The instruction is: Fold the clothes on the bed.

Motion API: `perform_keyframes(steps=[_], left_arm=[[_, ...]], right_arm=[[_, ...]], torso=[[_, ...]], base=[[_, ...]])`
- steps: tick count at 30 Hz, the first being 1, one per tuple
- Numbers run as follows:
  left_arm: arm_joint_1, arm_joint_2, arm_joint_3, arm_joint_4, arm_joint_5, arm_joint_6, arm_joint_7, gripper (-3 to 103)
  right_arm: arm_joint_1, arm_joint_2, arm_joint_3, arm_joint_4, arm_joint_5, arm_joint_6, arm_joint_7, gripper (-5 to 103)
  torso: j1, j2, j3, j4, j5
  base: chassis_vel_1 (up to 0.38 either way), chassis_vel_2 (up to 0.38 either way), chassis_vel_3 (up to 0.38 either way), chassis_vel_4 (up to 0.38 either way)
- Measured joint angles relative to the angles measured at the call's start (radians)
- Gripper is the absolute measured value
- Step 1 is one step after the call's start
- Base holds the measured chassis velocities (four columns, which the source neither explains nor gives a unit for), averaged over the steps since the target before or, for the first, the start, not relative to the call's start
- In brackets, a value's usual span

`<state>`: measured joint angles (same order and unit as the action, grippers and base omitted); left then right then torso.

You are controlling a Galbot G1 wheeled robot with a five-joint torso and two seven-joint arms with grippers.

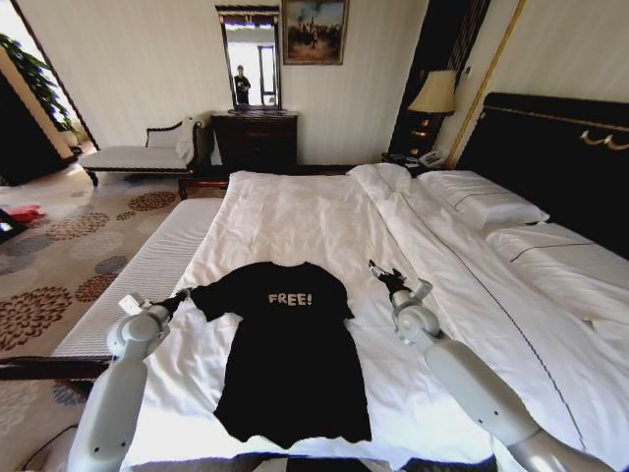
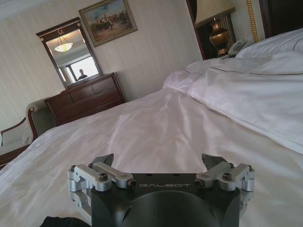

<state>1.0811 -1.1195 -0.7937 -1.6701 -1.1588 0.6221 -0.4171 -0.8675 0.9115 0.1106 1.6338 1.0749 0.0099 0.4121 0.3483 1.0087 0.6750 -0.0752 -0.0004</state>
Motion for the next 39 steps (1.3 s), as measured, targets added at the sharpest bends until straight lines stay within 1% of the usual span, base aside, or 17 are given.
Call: perform_keyframes(steps=[1, 3, 6, 7, 8, 10, 12, 14, 17, 20, 22, 23, 26, 29, 32, 36, 39], left_arm=[[0.007, 0.004, -0.011, -0.003, -0.003, 0.001, -0.004, 49], [0.012, 0.008, -0.022, -0.01, -0.01, 0.002, -0.007, 49], [0.023, 0.021, -0.069, -0.058, -0.061, 0.004, -0.023, 65], [0.023, 0.021, -0.069, -0.058, -0.061, 0.004, -0.023, 65], [0.027, 0.026, -0.087, -0.084, -0.084, 0.004, -0.03, 70], [0.049, 0.04, -0.136, -0.158, -0.13, 0.004, -0.038, 81], [0.056, 0.044, -0.147, -0.175, -0.136, 0.004, -0.039, 81], [0.09, 0.052, -0.188, -0.232, -0.15, 0.004, -0.041, 92], [0.11, 0.054, -0.216, -0.263, -0.158, 0.004, -0.045, 99], [0.115, 0.059, -0.24, -0.304, -0.181, -0.009, -0.042, 100], [0.114, 0.062, -0.244, -0.314, -0.19, -0.012, -0.039, 100], [0.109, 0.07, -0.253, -0.349, -0.22, -0.017, -0.031, 100], [0.105, 0.083, -0.259, -0.402, -0.256, -0.02, -0.018, 100], [0.1, 0.1, -0.242, -0.515, -0.288, -0.016, 0.011, 100], [0.092, 0.113, -0.212, -0.575, -0.267, -0.008, 0.036, 100], [0.06, 0.166, -0.136, -0.647, -0.171, -0.002, 0.089, 100], [0.049, 0.184, -0.116, -0.661, -0.163, -0.001, 0.092, 100]], right_arm=[[-0.002, 0.001, 0.001, 0.004, 0.0, -0.001, 0.001, 100], [-0.005, 0.001, 0.001, 0.007, 0.0, -0.003, 0.003, 100], [-0.014, 0.002, 0.005, 0.017, 0.0, -0.011, 0.01, 100], [-0.014, 0.002, 0.005, 0.017, 0.0, -0.011, 0.01, 100], [-0.019, 0.001, 0.008, 0.023, 0.005, -0.016, 0.012, 100], [-0.036, -0.006, 0.017, 0.053, 0.075, -0.052, 0.012, 100], [-0.04, -0.009, 0.019, 0.062, 0.095, -0.064, 0.012, 100], [-0.062, -0.025, 0.022, 0.108, 0.203, -0.134, 0.014, 100], [-0.072, -0.025, 0.018, 0.138, 0.27, -0.173, 0.039, 100], [-0.075, -0.006, 0.012, 0.17, 0.346, -0.2, 0.091, 100], [-0.076, -0.003, 0.012, 0.175, 0.359, -0.202, 0.1, 100], [-0.079, 0.007, 0.007, 0.187, 0.383, -0.206, 0.117, 100], [-0.085, 0.015, -0.001, 0.193, 0.387, -0.208, 0.128, 100], [-0.093, 0.025, -0.018, 0.189, 0.364, -0.208, 0.137, 100], [-0.095, 0.028, -0.024, 0.185, 0.358, -0.208, 0.145, 100], [-0.097, 0.03, -0.031, 0.194, 0.381, -0.208, 0.175, 100], [-0.098, 0.03, -0.031, 0.198, 0.397, -0.208, 0.187, 100]], torso=[[0.0, 0.0, 0.0, 0.0, 0.0], [0.0, 0.0, 0.0, 0.0001, 0.0001], [0.0, 0.0, 0.0, -0.0002, 0.0003], [0.0, 0.0, 0.0, -0.0002, 0.0003], [0.0, 0.0, 0.0, -0.0002, 0.0003], [0.0, 0.0, 0.0, 0.0, 0.0004], [0.0, 0.0, 0.0, -0.0001, 0.0004], [0.0, 0.0, 0.0, -0.0001, 0.0004], [0.0, 0.0, 0.0, 0.0, 0.0002], [0.0, 0.0, 0.0, 0.0001, 0.0002], [0.0, 0.0, 0.0, 0.0001, 0.0002], [0.0, 0.0, 0.0, 0.0001, 0.0], [0.0, 0.0, 0.0, 0.0, 0.0005], [0.0, 0.0, 0.0, -0.0001, 0.0006], [0.0, 0.0, 0.0, -0.0001, 0.0005], [0.0, 0.0, 0.0, -0.0002, 0.0005], [0.0, 0.0, 0.0, -0.0002, 0.0005]], base=[[0.0, 0.0, 0.0, 0.0], [0.0, 0.0, 0.0, 0.0], [0.0, 0.0, 0.0, 0.0], [0.0, 0.0, 0.0, 0.0], [0.0, 0.0, 0.0, 0.0], [0.0, 0.0, 0.0, 0.0], [0.0, 0.0, 0.0, 0.0], [0.0, 0.0, 0.0, 0.0], [0.0, 0.0, 0.0, 0.0], [0.0, 0.0, 0.0, 0.0], [0.0, 0.0, 0.0, 0.0], [0.0, 0.0, 0.0, 0.0], [0.0, 0.0, 0.0, 0.0], [0.0, 0.0, 0.0, 0.0], [0.0, 0.0, 0.0, 0.0], [0.0, 0.0, 0.0, 0.0], [0.0, 0.0, 0.0, 0.0]])
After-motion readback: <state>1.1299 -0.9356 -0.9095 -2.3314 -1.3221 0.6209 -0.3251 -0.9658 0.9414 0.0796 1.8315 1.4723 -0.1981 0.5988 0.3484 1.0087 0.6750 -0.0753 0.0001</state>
